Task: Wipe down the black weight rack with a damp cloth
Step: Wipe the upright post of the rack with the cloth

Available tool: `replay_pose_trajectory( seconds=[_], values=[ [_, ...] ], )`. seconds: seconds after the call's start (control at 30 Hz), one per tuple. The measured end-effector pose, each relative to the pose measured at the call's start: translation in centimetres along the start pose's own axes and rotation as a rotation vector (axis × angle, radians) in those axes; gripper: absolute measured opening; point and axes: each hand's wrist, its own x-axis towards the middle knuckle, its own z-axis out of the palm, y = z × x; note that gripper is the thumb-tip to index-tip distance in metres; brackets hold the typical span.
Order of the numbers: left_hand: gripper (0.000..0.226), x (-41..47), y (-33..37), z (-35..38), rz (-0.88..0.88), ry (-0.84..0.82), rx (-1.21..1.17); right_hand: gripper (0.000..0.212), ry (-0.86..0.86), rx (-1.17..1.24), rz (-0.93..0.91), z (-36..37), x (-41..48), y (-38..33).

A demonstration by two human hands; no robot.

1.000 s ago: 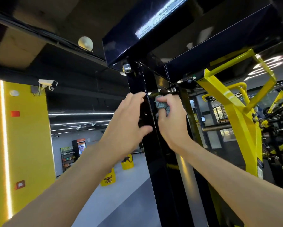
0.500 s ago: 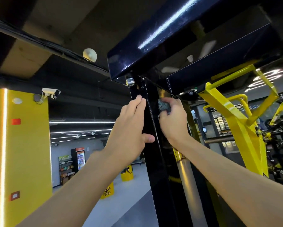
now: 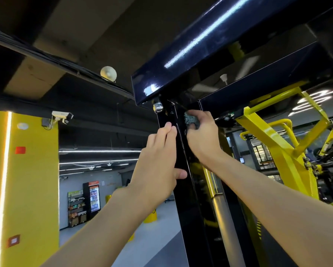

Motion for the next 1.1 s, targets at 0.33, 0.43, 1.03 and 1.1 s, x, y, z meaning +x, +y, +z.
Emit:
replay_pose_trajectory(
  seconds=[0.33, 0.43, 1.03, 1.1],
  values=[
    [0.107, -0.1, -0.5, 0.5, 0.031, 0.011, 0.008, 0.038, 0.0, -0.085, 0.11, 0.9, 3.1, -1.8],
    [0.106, -0.2, -0.7, 0.4, 0.037, 0.02, -0.012, 0.045, 0.012, -0.101, 0.059, 1.4, 2.0, -3.4],
    [0.038, -8.8, 16.0, -4.4, -0.449, -0.871, -2.317, 0.024, -0.205, -0.307, 0.659, -20.6, -13.7, -16.0],
    [0.032, -8.6, 20.6, -5.5, -0.454, -0.916, -2.384, 0.028, -0.106, -0.552, 0.532, -25.4, -14.0, -17.5]
  ],
)
